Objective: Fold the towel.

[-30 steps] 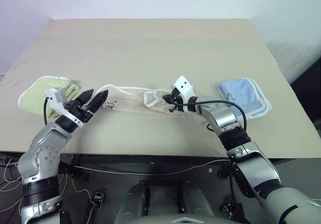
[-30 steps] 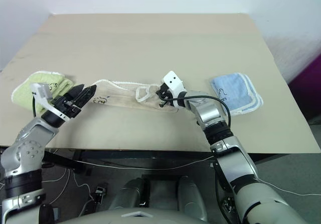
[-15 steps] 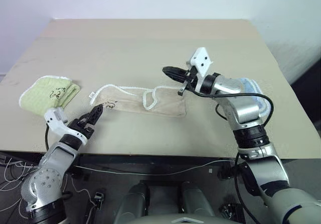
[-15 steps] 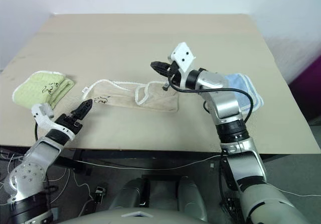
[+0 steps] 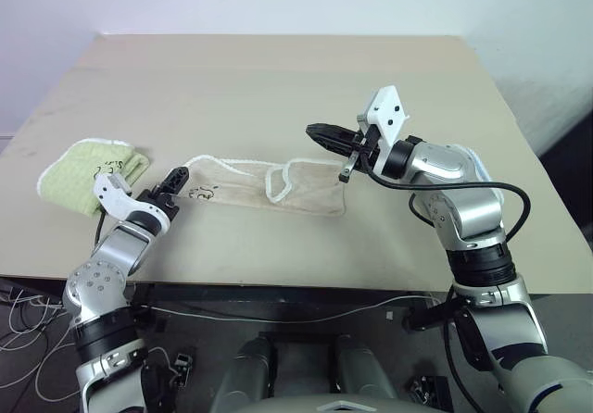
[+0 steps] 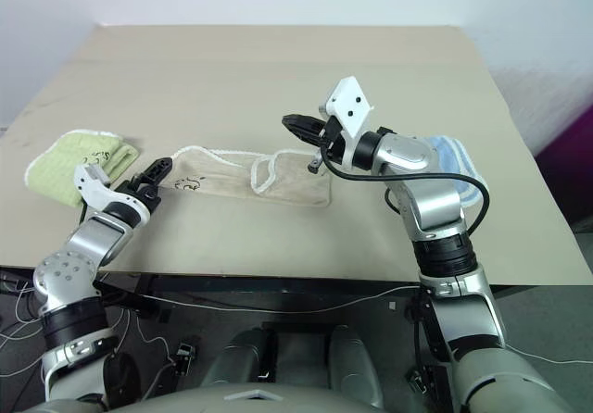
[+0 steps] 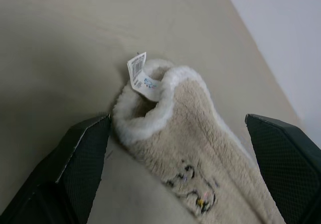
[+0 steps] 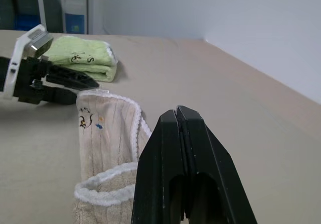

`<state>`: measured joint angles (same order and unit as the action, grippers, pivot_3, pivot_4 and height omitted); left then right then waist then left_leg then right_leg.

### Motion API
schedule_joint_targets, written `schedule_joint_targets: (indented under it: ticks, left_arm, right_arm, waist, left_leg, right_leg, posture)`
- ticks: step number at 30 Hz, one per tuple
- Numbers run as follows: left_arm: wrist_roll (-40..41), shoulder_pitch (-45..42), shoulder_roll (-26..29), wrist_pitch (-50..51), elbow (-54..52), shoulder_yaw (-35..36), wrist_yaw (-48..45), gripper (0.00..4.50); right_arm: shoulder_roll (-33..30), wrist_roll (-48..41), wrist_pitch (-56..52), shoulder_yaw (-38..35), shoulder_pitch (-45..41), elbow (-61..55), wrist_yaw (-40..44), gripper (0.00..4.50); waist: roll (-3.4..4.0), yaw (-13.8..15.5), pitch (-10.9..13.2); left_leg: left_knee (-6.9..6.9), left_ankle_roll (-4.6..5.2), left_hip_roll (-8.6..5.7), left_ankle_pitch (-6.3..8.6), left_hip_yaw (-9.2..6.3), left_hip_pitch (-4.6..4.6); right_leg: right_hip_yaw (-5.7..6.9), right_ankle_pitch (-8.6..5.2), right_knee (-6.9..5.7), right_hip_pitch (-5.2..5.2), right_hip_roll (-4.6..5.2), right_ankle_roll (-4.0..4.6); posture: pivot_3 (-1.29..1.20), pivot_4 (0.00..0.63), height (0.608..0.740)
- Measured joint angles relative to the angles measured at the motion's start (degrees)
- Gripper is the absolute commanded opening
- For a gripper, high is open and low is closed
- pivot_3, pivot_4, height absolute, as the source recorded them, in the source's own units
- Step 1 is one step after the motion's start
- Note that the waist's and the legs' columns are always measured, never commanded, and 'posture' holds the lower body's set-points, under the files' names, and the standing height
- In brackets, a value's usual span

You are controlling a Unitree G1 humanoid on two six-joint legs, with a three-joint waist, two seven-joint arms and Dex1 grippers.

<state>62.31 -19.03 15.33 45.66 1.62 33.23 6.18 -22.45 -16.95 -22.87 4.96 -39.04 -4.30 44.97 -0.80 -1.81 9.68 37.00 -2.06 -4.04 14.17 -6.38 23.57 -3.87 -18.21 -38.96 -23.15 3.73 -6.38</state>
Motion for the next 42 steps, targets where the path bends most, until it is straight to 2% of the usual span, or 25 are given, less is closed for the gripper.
schedule_joint_targets:
  ticks: [5, 12, 15, 16, 19, 26, 34, 37, 42]
  left_arm:
    - [0.2, -2.1, -0.3, 0.1, 2.6, -0.1, -0.2, 4.50]
    - [-2.5, -4.8, -0.2, 0.1, 7.5, -0.9, -1.9, 2.28]
    - [-3.1, -5.2, -0.8, 0.3, 8.7, -1.1, -2.6, 1.18]
    - [-3.1, -5.2, -0.8, 0.4, 8.9, -1.4, -2.8, 1.00]
    - [-3.2, -5.5, -1.0, 0.5, 9.1, -2.0, -3.6, 0.04]
    - [-3.4, -6.5, 0.1, 0.0, 9.6, -1.9, -5.5, 0.01]
    - [-6.8, -12.3, 8.5, -3.7, 7.5, -2.5, -13.5, 0.01]
    - [-9.2, -13.5, 10.5, -4.7, 6.3, -5.6, -17.9, 0.01]
    - [-15.9, -14.4, 11.8, -6.3, 1.6, -18.8, -30.4, 0.01]
  right_arm:
    - [-0.2, -0.3, -0.9, -0.7, 0.9, -1.5, -0.8, 0.03]
    - [0.4, -1.0, -3.1, -0.3, 3.2, -5.2, -1.8, 0.00]
    - [0.5, -1.3, -3.8, 0.4, 4.7, -6.8, -2.0, 0.00]
    - [0.5, -1.4, -4.0, 0.5, 5.1, -7.0, -2.0, 0.00]
    - [0.5, -1.4, -4.5, 0.5, 6.4, -7.8, -2.5, 0.00]
    - [-0.3, -1.2, -4.7, 0.9, 7.9, -8.1, -3.0, 0.00]
    - [-3.7, 0.0, -4.5, -0.2, 10.7, -7.8, -3.8, 0.00]
    - [-4.7, 0.1, -4.4, -1.2, 11.6, -7.7, -4.3, 0.00]
    - [-5.7, 1.0, -4.3, -2.1, 12.0, -6.8, -5.5, 0.00]
  waist:
    - [0.00, 1.0, 0.0]
    - [0.00, 1.4, 0.0]
    - [-0.01, 1.2, 0.0]
    - [-0.01, 1.2, 0.0]
    - [-0.03, 1.1, 0.0]
    - [-0.09, 1.1, 0.0]
    - [-0.13, 1.0, 0.1]
    - [-0.13, 1.0, 0.1]
    - [-0.13, 1.1, 0.1]
  left_leg:
    - [0.01, -0.01, 0.00, 0.00, 0.00, -0.05]
    - [0.03, -0.01, -0.07, -0.01, -0.04, -0.05]
    - [0.02, -0.01, -0.06, -0.01, -0.04, -0.04]
    - [0.01, -0.01, -0.06, -0.01, -0.04, -0.04]
    - [0.01, -0.01, -0.05, -0.01, -0.04, -0.04]
    - [-0.01, -0.02, -0.02, -0.01, -0.04, -0.04]
    - [-0.05, -0.02, -0.02, -0.01, -0.04, -0.03]
    - [-0.06, -0.02, -0.03, -0.01, -0.03, -0.02]
    - [-0.07, -0.02, -0.05, -0.01, -0.03, -0.02]
  right_leg:
    - [0.00, 0.00, 0.00, 0.06, 0.00, 0.00]
    - [0.05, 0.00, 0.01, 0.10, 0.05, 0.00]
    - [0.05, 0.00, 0.01, 0.08, 0.04, 0.00]
    - [0.04, 0.00, 0.01, 0.08, 0.04, 0.00]
    - [0.04, 0.00, 0.01, 0.07, 0.03, 0.00]
    - [0.04, 0.00, 0.01, 0.05, 0.01, 0.00]
    - [0.03, 0.00, 0.05, 0.04, 0.01, 0.00]
    - [0.03, 0.00, 0.08, 0.05, 0.01, 0.00]
    - [0.04, 0.00, 0.14, 0.09, 0.03, 0.00]
  posture:
    - [0.00, 0.150, 0.740]
    - [0.00, 0.150, 0.740]
    - [0.00, 0.150, 0.740]
    - [0.00, 0.150, 0.740]
    - [0.00, 0.150, 0.740]
    - [0.00, 0.150, 0.740]
    - [0.00, 0.150, 0.740]
    - [0.00, 0.150, 0.740]
    - [0.00, 0.150, 0.740]
